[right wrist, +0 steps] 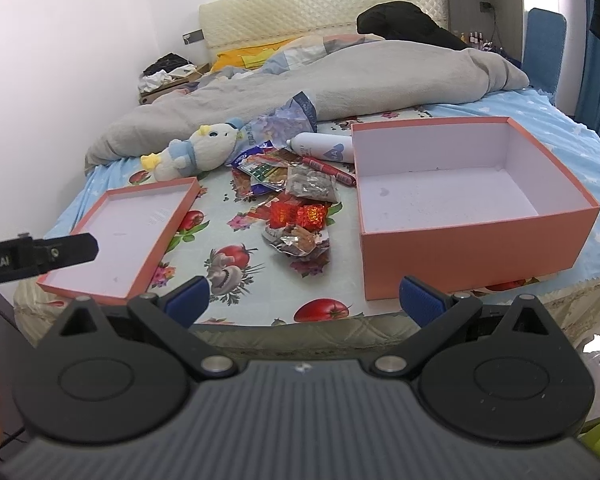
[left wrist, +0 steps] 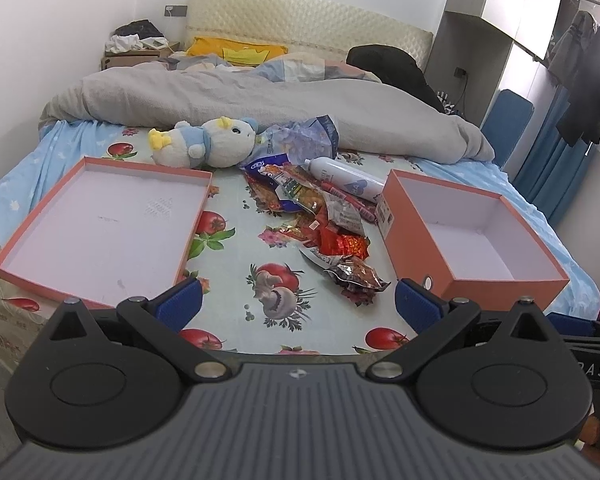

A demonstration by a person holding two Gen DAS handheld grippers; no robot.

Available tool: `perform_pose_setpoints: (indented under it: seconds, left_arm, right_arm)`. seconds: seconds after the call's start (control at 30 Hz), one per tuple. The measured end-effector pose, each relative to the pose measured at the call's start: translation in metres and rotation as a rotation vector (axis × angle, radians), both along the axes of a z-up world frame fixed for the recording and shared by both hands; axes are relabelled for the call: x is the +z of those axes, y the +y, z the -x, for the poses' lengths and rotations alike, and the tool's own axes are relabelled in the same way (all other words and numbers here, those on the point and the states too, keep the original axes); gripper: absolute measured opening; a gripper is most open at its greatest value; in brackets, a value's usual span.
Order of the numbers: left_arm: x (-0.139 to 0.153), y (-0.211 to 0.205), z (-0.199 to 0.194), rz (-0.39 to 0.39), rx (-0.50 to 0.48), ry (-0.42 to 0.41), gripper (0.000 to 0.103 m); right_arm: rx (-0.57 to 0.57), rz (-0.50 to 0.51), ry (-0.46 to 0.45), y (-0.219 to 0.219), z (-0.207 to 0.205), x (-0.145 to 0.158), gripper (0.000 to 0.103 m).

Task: Organize snacks
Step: 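Move both tools forward toward the pile of snack packets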

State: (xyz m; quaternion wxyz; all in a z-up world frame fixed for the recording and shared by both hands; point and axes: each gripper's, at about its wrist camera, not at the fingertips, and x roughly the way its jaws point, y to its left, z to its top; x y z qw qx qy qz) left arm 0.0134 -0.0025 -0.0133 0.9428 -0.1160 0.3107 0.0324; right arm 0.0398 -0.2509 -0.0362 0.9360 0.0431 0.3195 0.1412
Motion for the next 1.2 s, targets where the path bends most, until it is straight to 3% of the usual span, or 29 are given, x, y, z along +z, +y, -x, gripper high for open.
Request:
perform_pose_setpoints:
  seconds: [0.2,0.4,0.63,0.67,0.77,0.87,1.1,1.2]
  left_arm:
    - [-0.006,0.001,-0.006,0.024,0.000,0.035,0.103]
    - [-0.012,-0.001,-0.022,-0.068,-0.008,0.004,0.103]
    - [0.000,-0.010,-0.045,-0.169,-0.056,0.012,0.103]
    - [0.002,-0.010,-0.047,-0.140,-0.062,0.004,0.103]
    - [0.009,-0.018,-0.056,-0.176,-0.085,-0.028,0.103]
    - [0.010,-0.024,-0.066,-0.183,-0.130,-0.016,0.103]
    - [0.011,-0.025,-0.094,-0.154,-0.223,0.109,0.103]
    - [0.021,-0.026,-0.109,-0.181,-0.261,0.133,0.103]
  right_arm:
    - [-0.001,0.001,0.012,0.002,-0.003,-0.002,0.103]
    - [-0.002,0.004,0.027,0.003,-0.011,-0.005,0.103]
    - [-0.013,0.016,0.035,0.002,-0.031,-0.008,0.103]
    - [-0.011,0.014,0.034,0.002,-0.033,-0.008,0.103]
    - [0.011,0.016,0.040,0.005,-0.043,-0.010,0.103]
    - [0.034,0.013,0.039,0.008,-0.051,-0.010,0.103]
    - [0.075,0.037,0.048,0.019,-0.076,-0.017,0.098]
    - [0.138,0.038,0.061,0.027,-0.086,-0.023,0.090]
